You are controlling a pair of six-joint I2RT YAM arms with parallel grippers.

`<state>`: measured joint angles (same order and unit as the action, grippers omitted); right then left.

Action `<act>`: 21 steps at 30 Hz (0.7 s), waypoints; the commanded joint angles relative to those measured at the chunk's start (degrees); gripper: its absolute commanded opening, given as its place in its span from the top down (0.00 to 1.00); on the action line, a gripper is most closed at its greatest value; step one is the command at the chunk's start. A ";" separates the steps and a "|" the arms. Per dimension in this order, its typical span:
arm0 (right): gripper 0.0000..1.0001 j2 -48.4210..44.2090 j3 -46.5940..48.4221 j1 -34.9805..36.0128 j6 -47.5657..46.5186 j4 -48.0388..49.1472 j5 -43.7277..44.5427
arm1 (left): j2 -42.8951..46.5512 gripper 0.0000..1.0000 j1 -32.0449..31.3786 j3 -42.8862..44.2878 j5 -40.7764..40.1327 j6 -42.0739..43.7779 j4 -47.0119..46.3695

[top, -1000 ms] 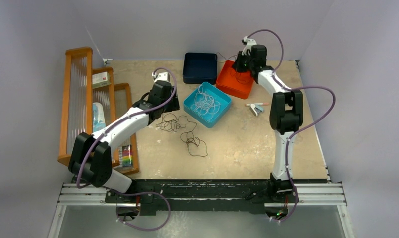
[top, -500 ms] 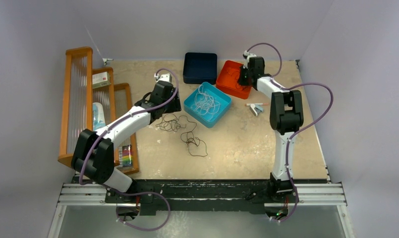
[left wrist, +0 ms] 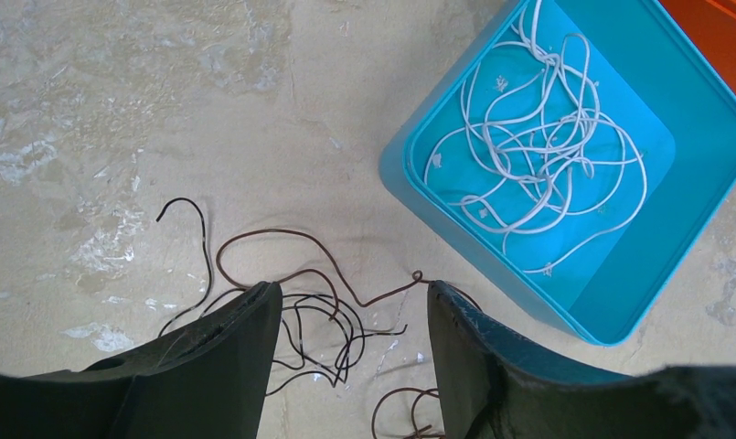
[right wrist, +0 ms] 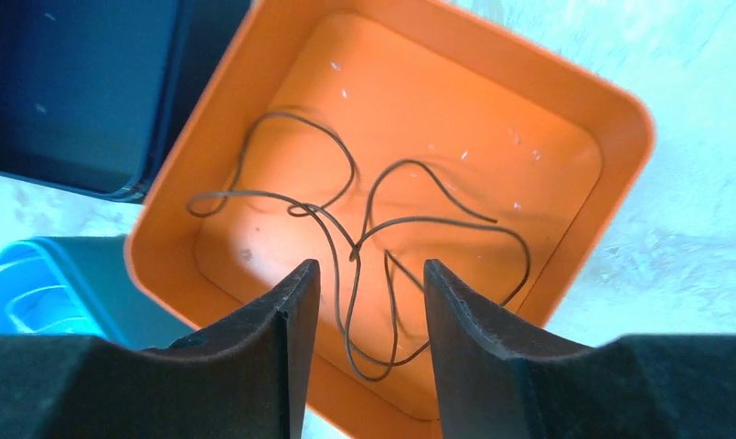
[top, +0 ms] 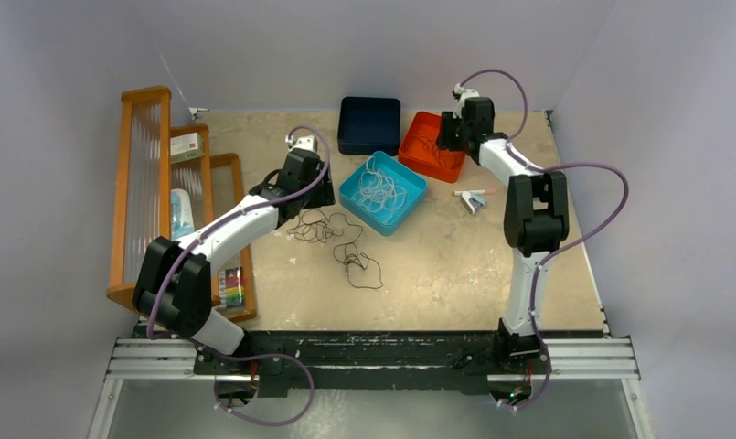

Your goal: Untangle the cables

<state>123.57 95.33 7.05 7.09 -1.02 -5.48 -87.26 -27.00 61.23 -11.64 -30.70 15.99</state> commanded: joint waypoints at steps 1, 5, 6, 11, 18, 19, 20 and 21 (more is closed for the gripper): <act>0.50 -7.79 -1.75 -0.24 -0.46 4.49 -0.07 | -0.06 0.41 0.62 2.35 -0.26 -0.39 -0.94; 0.48 -12.63 -6.02 -0.28 0.08 9.76 -4.79 | -0.21 0.40 0.64 2.33 -0.70 -0.50 -0.81; 0.48 -13.98 -7.77 -0.28 0.52 11.01 -6.25 | -0.29 0.41 0.64 2.38 -0.74 -0.50 -0.68; 0.48 -19.72 -13.46 -0.28 2.34 15.38 -11.30 | -0.45 0.41 0.64 2.40 -1.76 -0.58 0.80; 0.48 -25.20 -22.51 -0.19 5.73 19.51 -18.79 | -1.20 0.43 0.24 0.29 0.28 1.40 -1.01; 0.48 -25.90 -23.59 -0.19 5.97 19.88 -19.85 | -1.81 0.44 0.02 0.36 0.44 2.90 -1.11; 0.48 -26.45 -24.65 -0.15 6.17 20.05 -20.93 | -2.66 0.44 -0.06 0.74 0.94 4.82 -0.87; 0.48 -27.15 -25.53 -0.19 6.31 20.03 -21.82 | -3.86 0.44 -0.06 1.51 1.46 6.72 -0.05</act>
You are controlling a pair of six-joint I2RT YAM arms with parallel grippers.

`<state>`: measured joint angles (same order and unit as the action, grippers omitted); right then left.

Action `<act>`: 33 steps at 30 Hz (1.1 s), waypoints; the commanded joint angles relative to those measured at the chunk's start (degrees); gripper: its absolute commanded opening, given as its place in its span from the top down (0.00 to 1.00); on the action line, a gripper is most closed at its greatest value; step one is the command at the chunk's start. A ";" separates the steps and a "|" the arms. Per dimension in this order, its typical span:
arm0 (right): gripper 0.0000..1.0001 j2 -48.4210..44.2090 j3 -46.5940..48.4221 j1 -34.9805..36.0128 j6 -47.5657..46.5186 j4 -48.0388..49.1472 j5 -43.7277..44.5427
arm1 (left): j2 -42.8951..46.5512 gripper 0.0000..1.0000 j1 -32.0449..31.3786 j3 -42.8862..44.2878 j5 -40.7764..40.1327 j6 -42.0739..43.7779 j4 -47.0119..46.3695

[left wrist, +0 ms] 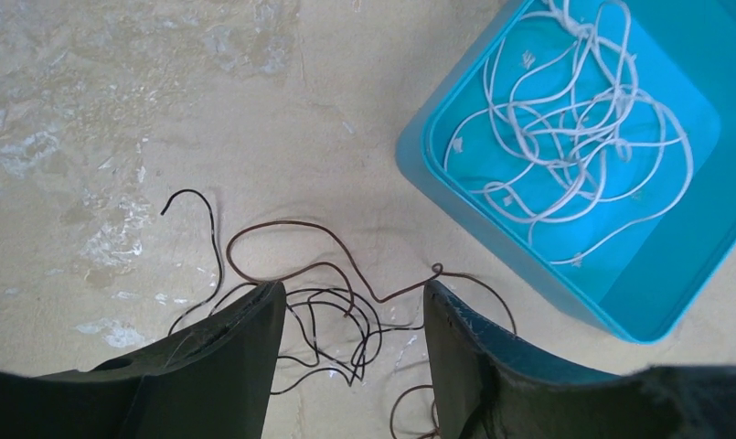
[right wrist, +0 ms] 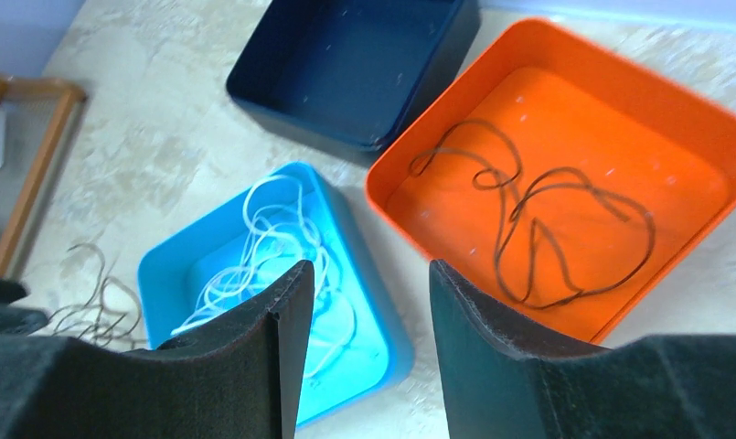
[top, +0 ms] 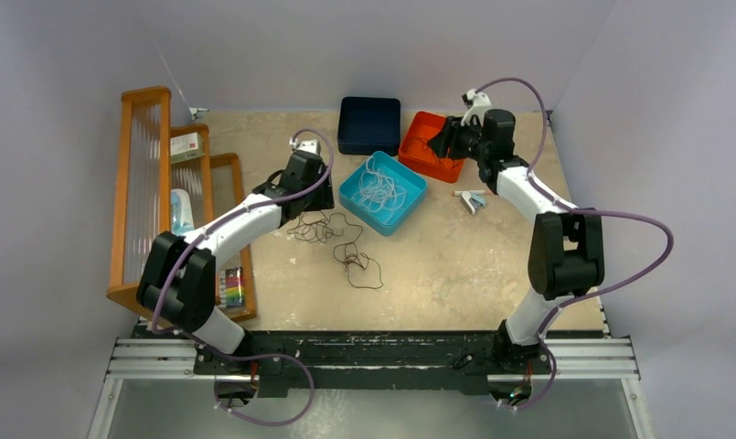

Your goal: Untangle the cables

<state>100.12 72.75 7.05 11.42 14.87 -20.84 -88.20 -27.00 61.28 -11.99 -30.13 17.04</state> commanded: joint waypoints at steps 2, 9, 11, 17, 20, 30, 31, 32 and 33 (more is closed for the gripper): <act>0.48 -4.84 -5.09 -0.11 2.34 4.47 -7.59 | -4.89 0.45 -0.24 3.29 1.29 9.39 1.36; 0.48 -6.31 -9.74 0.12 4.13 6.07 -11.01 | -5.00 0.44 -1.23 1.94 4.94 16.14 1.13; 0.48 -6.49 -10.57 0.45 5.14 7.45 -12.20 | -5.29 0.44 -1.67 2.23 5.77 17.82 1.22; 0.48 -6.95 -11.23 0.91 5.49 8.25 -12.74 | -6.95 0.44 -2.18 3.78 7.08 21.15 1.46; 0.48 -7.04 -11.09 0.95 5.20 7.87 -12.72 | -8.65 0.44 -2.35 4.99 6.58 22.58 2.02; 0.48 -6.22 -10.49 1.39 5.28 7.59 -13.52 | -14.47 0.53 -2.44 8.21 6.57 24.37 1.42; 0.48 -6.24 -10.52 1.43 5.20 7.60 -13.43 | -14.86 0.56 -2.44 8.58 6.42 24.22 1.46; 0.48 -6.25 -10.45 1.47 5.19 7.49 -13.37 | -15.04 0.59 -2.44 8.89 6.17 23.98 1.38; 0.48 -6.25 -10.42 1.48 5.15 7.47 -13.33 | -15.01 0.62 -2.44 9.02 5.70 23.53 1.18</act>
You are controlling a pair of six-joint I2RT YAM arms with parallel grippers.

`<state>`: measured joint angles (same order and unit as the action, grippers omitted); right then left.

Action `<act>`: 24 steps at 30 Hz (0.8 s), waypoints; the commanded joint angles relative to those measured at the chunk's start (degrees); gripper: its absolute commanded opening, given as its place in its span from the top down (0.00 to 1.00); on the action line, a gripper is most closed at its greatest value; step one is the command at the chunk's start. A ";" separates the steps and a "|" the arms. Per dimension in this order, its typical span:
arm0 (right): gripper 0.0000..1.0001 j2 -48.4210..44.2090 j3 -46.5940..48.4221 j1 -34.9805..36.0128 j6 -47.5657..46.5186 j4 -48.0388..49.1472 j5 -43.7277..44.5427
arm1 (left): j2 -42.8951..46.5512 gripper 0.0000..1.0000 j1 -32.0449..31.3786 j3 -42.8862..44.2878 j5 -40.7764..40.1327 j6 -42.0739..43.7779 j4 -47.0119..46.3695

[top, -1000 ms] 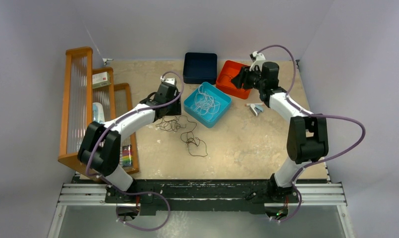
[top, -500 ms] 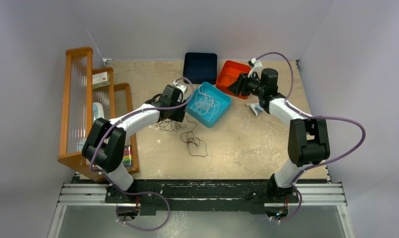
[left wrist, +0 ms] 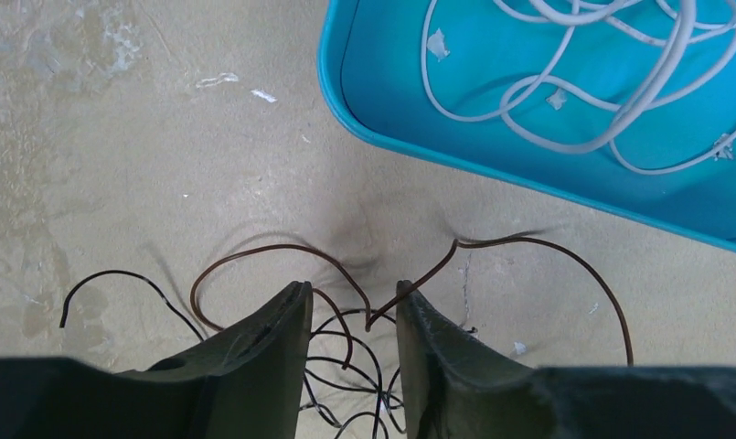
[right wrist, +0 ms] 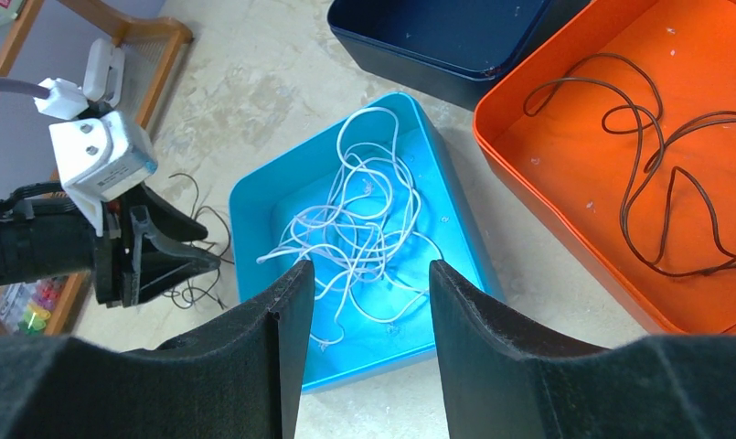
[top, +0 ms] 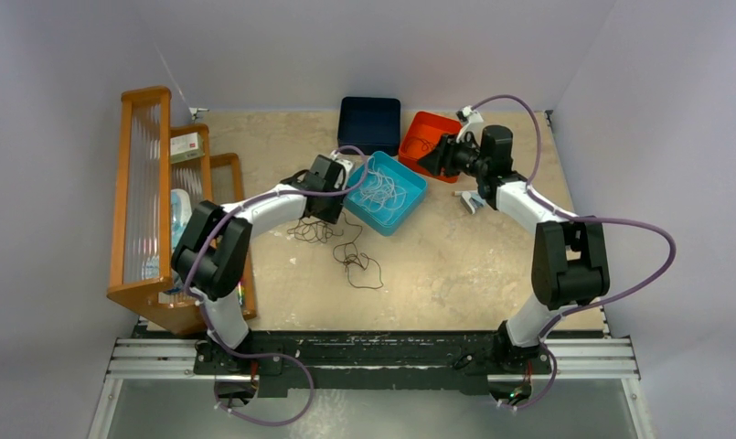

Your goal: Untangle the cables

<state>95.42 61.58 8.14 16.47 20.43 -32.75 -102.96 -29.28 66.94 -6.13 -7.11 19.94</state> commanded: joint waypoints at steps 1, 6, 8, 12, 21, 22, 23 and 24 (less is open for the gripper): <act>0.48 -1.55 0.82 0.45 0.06 1.89 -1.39 | -0.05 0.66 -0.14 3.42 -0.60 -0.08 -2.12; 0.48 -1.93 0.37 0.71 0.27 3.00 -1.42 | 2.51 0.91 -0.16 3.54 -1.06 -2.18 -3.42; 0.48 -2.30 -0.07 0.84 0.53 3.88 -1.37 | 4.25 0.95 -0.15 3.44 -0.74 -2.81 -3.57; 0.47 -3.41 -0.92 1.53 0.75 5.96 -1.53 | 8.45 1.00 -0.09 2.91 -1.05 -3.78 -3.70; 0.44 -6.38 -2.60 5.84 -0.91 12.24 -2.12 | 19.16 1.00 -0.08 4.27 -2.43 -3.79 -0.15; 0.44 -6.58 -2.54 6.71 -1.65 12.82 -2.28 | 20.13 1.00 -0.08 4.76 -2.69 -3.64 0.28; 0.44 -6.76 -2.37 7.72 -2.51 13.17 -2.39 | 21.25 1.00 -0.08 5.42 -2.82 -3.54 0.58; 0.43 -6.85 -2.04 8.89 -3.61 13.31 -2.36 | 22.34 1.00 -0.08 6.00 -3.10 -3.40 0.80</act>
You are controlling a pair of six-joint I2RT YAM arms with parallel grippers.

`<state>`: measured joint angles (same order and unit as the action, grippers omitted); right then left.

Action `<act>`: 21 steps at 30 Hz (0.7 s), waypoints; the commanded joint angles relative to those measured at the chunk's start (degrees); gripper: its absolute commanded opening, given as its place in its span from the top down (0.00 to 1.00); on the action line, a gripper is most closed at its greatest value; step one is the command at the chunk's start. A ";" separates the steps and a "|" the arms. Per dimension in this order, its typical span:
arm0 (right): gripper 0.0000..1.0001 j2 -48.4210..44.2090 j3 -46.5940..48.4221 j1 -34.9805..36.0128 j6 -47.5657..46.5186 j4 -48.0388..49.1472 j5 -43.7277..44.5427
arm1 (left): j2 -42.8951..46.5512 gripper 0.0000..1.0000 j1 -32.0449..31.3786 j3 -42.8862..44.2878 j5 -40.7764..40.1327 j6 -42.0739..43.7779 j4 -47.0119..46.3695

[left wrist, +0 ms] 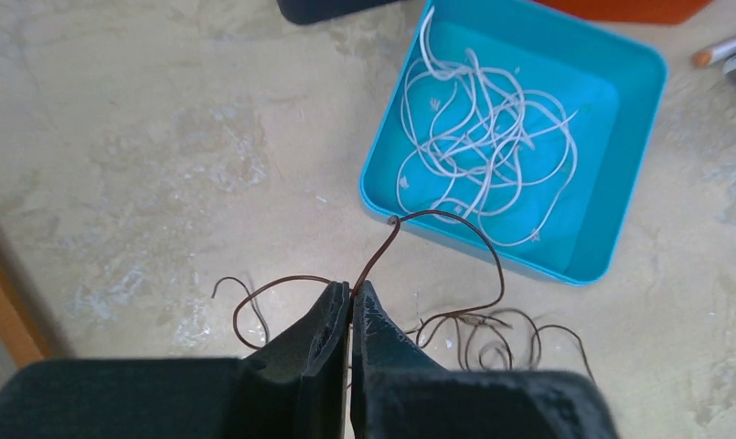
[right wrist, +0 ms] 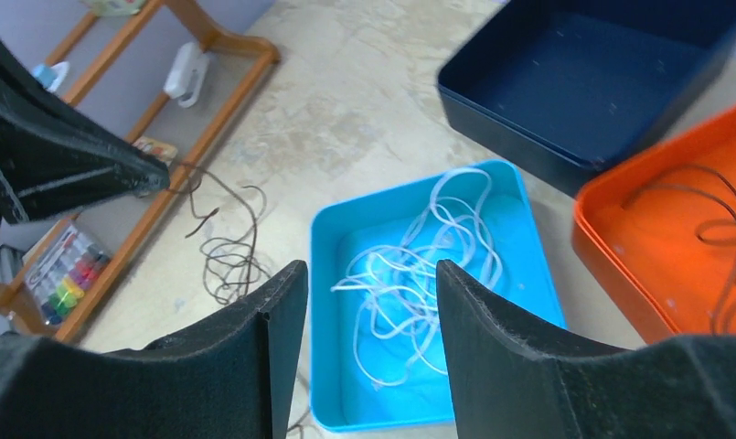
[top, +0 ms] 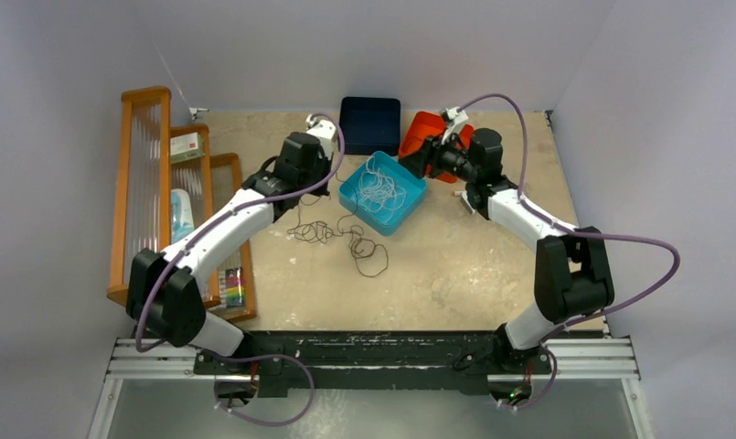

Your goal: Untangle the cables

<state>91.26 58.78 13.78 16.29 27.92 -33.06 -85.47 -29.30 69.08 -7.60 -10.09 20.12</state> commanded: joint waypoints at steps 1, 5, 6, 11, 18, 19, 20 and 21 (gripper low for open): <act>0.43 -2.83 1.13 4.32 -4.67 5.87 -1.88 | 5.80 1.00 -0.06 4.45 -1.79 -0.45 0.77; 0.40 -3.31 1.61 8.48 -6.52 9.13 -2.06 | 9.13 1.00 -0.06 6.91 -1.83 -0.37 1.26; 0.39 -3.21 1.72 9.25 -6.62 10.03 -2.40 | 9.69 1.00 -0.06 7.64 -1.88 -0.37 1.40; 0.35 -1.66 3.55 12.63 -6.86 13.34 -4.24 | 11.73 1.00 -0.06 10.64 -0.97 -0.37 1.40; 0.33 2.10 7.17 16.27 -6.20 17.80 -4.69 | 12.94 1.00 -0.07 13.17 -0.15 -0.55 2.02; 0.33 2.90 7.86 16.42 -5.79 18.81 -4.99 | 13.19 1.00 -0.06 13.25 -0.06 -0.61 2.06; 0.33 3.56 8.51 16.71 -5.45 19.55 -5.38 | 13.46 1.00 -0.06 13.39 -0.07 -0.63 2.18; 0.33 4.25 9.26 16.98 -4.98 20.21 -5.92 | 13.67 1.00 -0.06 13.55 -0.05 -0.64 2.32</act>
<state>93.67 63.92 29.80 10.68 41.56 -37.10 -74.11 -29.30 79.61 -8.25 -10.09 22.37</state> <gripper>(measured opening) 0.668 0.011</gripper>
